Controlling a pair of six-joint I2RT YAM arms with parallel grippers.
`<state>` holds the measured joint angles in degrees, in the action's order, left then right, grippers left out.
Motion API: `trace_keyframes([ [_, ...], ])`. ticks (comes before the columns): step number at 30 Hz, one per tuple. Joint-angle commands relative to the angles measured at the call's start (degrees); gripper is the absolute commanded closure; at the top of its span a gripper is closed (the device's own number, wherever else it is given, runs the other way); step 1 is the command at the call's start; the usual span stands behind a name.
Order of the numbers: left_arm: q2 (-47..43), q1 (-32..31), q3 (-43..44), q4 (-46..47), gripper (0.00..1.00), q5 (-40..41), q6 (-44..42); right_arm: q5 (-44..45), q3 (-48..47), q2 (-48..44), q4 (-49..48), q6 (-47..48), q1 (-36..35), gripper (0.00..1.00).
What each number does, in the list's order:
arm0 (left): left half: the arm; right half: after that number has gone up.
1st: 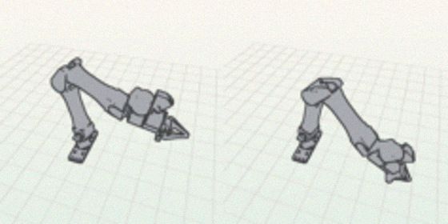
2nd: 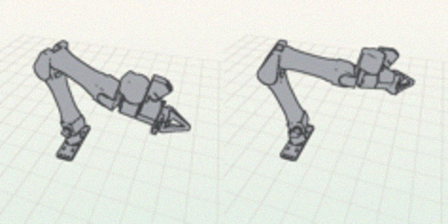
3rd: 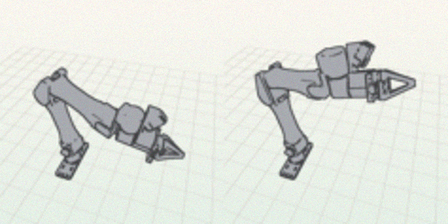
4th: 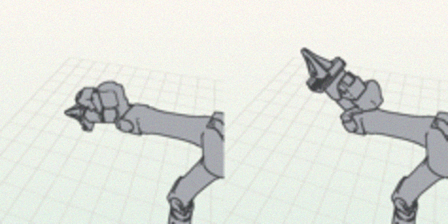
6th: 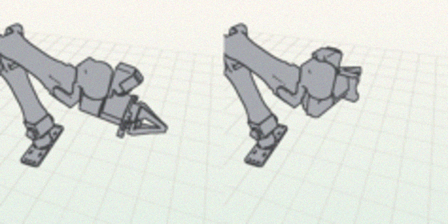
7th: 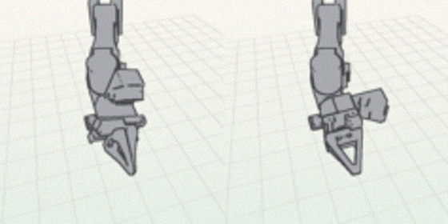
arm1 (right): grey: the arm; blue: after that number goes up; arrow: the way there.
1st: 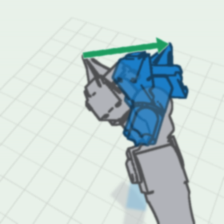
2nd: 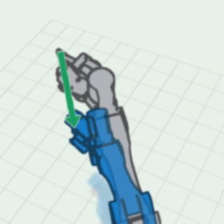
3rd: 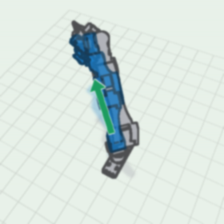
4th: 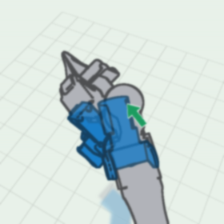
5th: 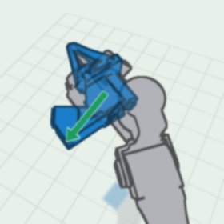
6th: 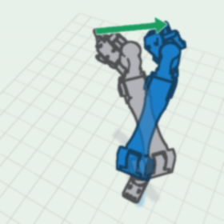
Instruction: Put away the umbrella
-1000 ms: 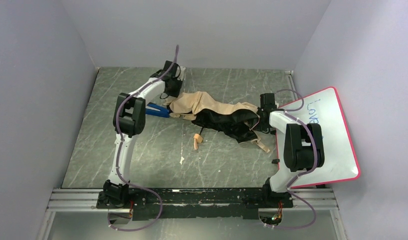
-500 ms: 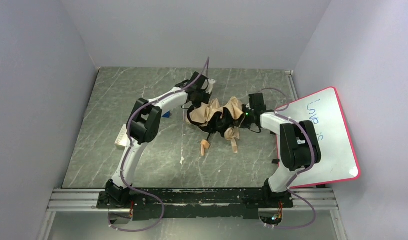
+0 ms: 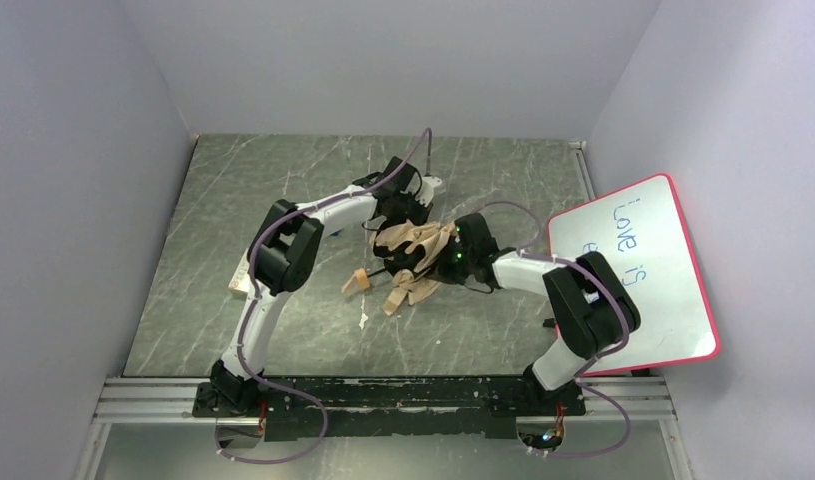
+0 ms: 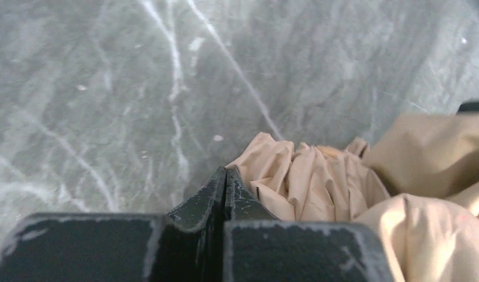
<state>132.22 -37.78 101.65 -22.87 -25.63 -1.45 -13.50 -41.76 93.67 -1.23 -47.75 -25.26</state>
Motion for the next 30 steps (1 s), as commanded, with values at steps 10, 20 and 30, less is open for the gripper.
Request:
trace_keyframes([
  [10,-4.0,-6.4,-2.0,-4.2,0.95,-7.6,-7.2,8.1,2.9,-7.2,-5.4,-5.9,-5.3,1.00],
  [20,-13.3,-1.5,0.3,-0.4,0.95,5.8,3.8,6.8,-0.9,-13.9,16.5,11.0,-5.4,0.93],
  [30,-24.1,1.1,-2.3,0.0,0.88,19.9,6.7,23.0,-11.9,-23.0,44.0,19.4,-5.4,0.86],
])
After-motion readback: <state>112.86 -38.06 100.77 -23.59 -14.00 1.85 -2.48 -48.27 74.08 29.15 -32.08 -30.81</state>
